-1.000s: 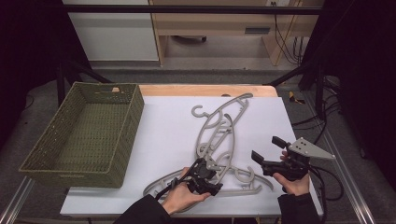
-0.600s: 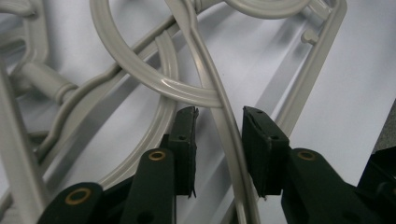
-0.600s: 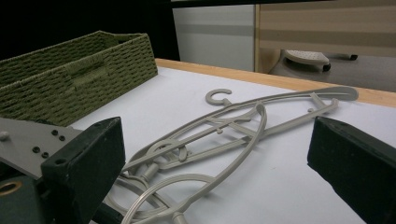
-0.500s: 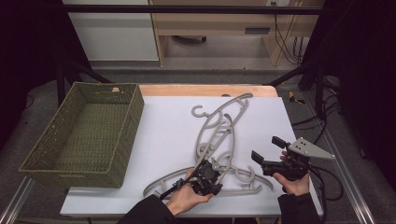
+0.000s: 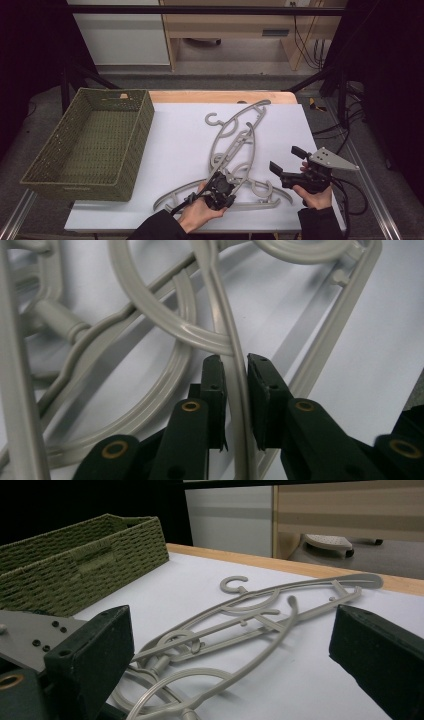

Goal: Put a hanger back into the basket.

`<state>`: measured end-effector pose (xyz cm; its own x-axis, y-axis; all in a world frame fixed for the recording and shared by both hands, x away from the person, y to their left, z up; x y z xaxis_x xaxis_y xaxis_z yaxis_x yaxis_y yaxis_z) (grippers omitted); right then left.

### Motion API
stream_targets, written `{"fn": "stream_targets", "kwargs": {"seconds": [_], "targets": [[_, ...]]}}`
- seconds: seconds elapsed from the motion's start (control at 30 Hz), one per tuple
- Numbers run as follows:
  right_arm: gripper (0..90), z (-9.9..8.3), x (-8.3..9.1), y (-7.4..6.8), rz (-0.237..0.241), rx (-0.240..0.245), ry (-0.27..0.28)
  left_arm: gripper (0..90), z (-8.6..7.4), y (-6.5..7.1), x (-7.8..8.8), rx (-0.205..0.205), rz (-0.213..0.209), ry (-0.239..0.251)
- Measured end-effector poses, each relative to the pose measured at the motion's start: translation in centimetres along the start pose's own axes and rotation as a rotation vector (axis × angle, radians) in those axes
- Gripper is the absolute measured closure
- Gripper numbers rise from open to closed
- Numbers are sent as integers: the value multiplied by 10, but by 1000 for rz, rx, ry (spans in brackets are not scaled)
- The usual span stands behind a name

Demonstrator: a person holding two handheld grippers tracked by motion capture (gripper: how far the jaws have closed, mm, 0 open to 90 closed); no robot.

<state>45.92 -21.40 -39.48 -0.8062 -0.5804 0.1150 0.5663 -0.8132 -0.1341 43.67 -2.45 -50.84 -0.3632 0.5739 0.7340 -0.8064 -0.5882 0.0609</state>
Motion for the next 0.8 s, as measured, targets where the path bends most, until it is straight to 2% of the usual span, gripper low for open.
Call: {"fn": "stream_targets", "kwargs": {"seconds": [0.37, 0.53, 0.8], "targets": [[43, 0, 1, 0, 1, 6, -4, 810, 1, -6, 21, -26, -25, 41], [44, 0, 1, 1, 1, 3, -3, 811, 3, -13, 40, -17, -57, 81], [45, 2, 4, 3, -2, 7, 3, 812, 8, -20, 65, -19, -59, 146]]}}
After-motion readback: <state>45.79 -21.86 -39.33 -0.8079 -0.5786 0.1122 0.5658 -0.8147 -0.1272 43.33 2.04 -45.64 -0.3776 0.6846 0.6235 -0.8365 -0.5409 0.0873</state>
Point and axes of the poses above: each handheld gripper's, and its own axes: x roughly backward along the jaws, z roughly out of its top, y roughly to its right, the point moved 7 cm from there along -x, roughly forward along the jaws, and after that the axes turned 9 degrees about y, right-handed, at the moved point
